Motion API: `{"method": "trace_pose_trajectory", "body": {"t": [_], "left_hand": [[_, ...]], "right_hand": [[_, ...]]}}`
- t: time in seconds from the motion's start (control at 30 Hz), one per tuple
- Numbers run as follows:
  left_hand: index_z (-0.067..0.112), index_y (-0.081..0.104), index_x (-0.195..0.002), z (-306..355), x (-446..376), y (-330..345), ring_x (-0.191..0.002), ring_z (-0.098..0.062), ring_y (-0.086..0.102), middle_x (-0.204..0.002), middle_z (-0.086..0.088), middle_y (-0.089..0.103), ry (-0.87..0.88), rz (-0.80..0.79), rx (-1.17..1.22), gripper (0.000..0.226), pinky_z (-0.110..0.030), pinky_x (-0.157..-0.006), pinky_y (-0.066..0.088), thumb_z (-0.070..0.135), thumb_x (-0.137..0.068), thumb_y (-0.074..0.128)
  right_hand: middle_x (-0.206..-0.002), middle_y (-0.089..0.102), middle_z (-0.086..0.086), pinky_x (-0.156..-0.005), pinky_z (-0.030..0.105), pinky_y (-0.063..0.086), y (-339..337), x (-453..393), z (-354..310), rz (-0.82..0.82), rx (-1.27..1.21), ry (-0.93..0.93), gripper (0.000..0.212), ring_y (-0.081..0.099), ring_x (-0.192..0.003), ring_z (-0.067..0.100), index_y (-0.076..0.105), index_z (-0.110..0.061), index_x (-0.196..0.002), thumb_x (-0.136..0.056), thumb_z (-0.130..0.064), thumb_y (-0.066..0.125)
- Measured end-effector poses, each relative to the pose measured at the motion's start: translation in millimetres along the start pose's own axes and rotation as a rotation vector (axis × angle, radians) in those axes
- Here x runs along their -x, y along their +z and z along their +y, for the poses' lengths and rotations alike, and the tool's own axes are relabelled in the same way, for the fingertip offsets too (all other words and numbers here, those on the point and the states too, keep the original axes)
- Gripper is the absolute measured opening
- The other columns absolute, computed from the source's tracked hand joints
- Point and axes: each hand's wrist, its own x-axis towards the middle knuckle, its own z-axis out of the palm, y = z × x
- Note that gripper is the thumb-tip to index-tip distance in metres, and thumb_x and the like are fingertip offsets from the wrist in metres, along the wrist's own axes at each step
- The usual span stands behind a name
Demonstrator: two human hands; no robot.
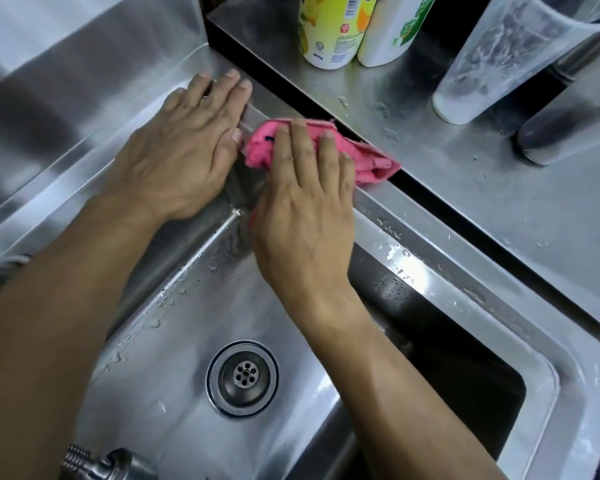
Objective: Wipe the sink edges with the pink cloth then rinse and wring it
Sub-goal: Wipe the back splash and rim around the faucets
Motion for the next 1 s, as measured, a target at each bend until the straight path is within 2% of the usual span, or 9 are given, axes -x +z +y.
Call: {"method": "trace_pose_trajectory", "body": {"t": [0.23, 0.37, 0.43, 0.5, 0.57, 0.67, 0.83, 1.0], "left_hand": [[0.022, 0.001, -0.166, -1.2, 0.6, 1.3, -0.160, -0.019, -0.003, -0.174, 0.001, -0.002, -0.010, 0.002, 0.004, 0.060, -0.037, -0.130, 0.002, 0.041, -0.109, 0.006], [0.027, -0.005, -0.165, -4.3, 2.6, 2.3, -0.160, -0.016, -0.008, -0.173, 0.004, -0.007, -0.007, -0.016, -0.007, 0.058, -0.034, -0.128, -0.003, 0.044, -0.111, 0.005], [0.024, 0.000, -0.166, -1.3, 0.1, 0.6, -0.160, -0.019, -0.004, -0.174, 0.001, -0.002, -0.026, -0.010, 0.009, 0.062, -0.037, -0.129, 0.000, 0.044, -0.108, 0.005], [0.018, 0.015, -0.165, 14.9, -5.3, -1.7, -0.160, -0.025, 0.007, -0.173, -0.006, 0.013, -0.035, 0.027, 0.060, 0.064, -0.041, -0.129, 0.005, 0.040, -0.105, 0.013], [0.016, 0.025, -0.163, 37.8, -8.3, 2.6, -0.158, -0.029, 0.013, -0.170, -0.008, 0.024, 0.036, 0.064, 0.080, 0.062, -0.044, -0.128, 0.007, 0.034, -0.105, 0.020], [0.018, 0.026, -0.164, 52.1, -5.5, 16.2, -0.159, -0.028, 0.015, -0.171, -0.006, 0.024, 0.081, 0.115, 0.086, 0.059, -0.047, -0.129, 0.012, 0.033, -0.107, 0.021], [0.021, 0.025, -0.164, 48.4, -6.0, 23.7, -0.159, -0.026, 0.015, -0.171, -0.004, 0.023, 0.069, 0.165, 0.085, 0.057, -0.050, -0.126, 0.020, 0.036, -0.109, 0.022], [0.023, 0.024, -0.164, 49.1, -5.8, 24.2, -0.160, -0.025, 0.012, -0.172, -0.003, 0.021, 0.054, 0.170, 0.087, 0.056, -0.049, -0.126, 0.018, 0.036, -0.109, 0.023]], "right_hand": [[-0.170, 0.022, 0.012, -0.126, 0.048, 0.006, -3.3, -16.9, -8.7, -0.055, 0.014, -0.036, 0.060, 0.017, -0.156, 0.037, 0.022, -0.008, -0.162, -0.106, -0.023, 0.037], [-0.171, 0.020, 0.008, -0.128, 0.048, 0.006, -22.7, 35.8, 35.0, -0.080, -0.006, 0.056, 0.059, 0.014, -0.158, 0.033, 0.022, -0.012, -0.163, -0.108, -0.026, 0.036], [-0.171, 0.017, 0.008, -0.128, 0.047, 0.003, -31.2, 58.4, 53.4, -0.093, -0.006, 0.113, 0.058, 0.011, -0.159, 0.033, 0.022, -0.012, -0.163, -0.108, -0.025, 0.036], [-0.172, 0.016, 0.010, -0.127, 0.047, 0.002, -30.6, 50.2, 52.4, -0.121, 0.012, 0.099, 0.060, 0.011, -0.159, 0.034, 0.020, -0.010, -0.163, -0.107, -0.025, 0.036], [-0.171, 0.017, 0.012, -0.127, 0.048, 0.004, -25.0, 27.2, 39.0, -0.121, 0.029, 0.060, 0.060, 0.014, -0.157, 0.036, 0.019, -0.009, -0.163, -0.107, -0.025, 0.034], [-0.170, 0.023, 0.010, -0.127, 0.048, 0.008, -21.0, 20.9, 35.5, -0.094, 0.001, 0.020, 0.058, 0.019, -0.156, 0.036, 0.024, -0.010, -0.162, -0.107, -0.025, 0.033], [-0.171, 0.020, 0.008, -0.127, 0.048, 0.005, -32.9, 77.2, 71.9, -0.080, -0.030, 0.105, 0.057, 0.014, -0.158, 0.035, 0.027, -0.011, -0.162, -0.107, -0.025, 0.033], [-0.170, 0.020, 0.013, -0.127, 0.050, 0.008, -29.1, 39.7, 57.8, -0.112, 0.002, 0.069, 0.057, 0.017, -0.156, 0.037, 0.022, -0.008, -0.162, -0.108, -0.026, 0.029]]}}
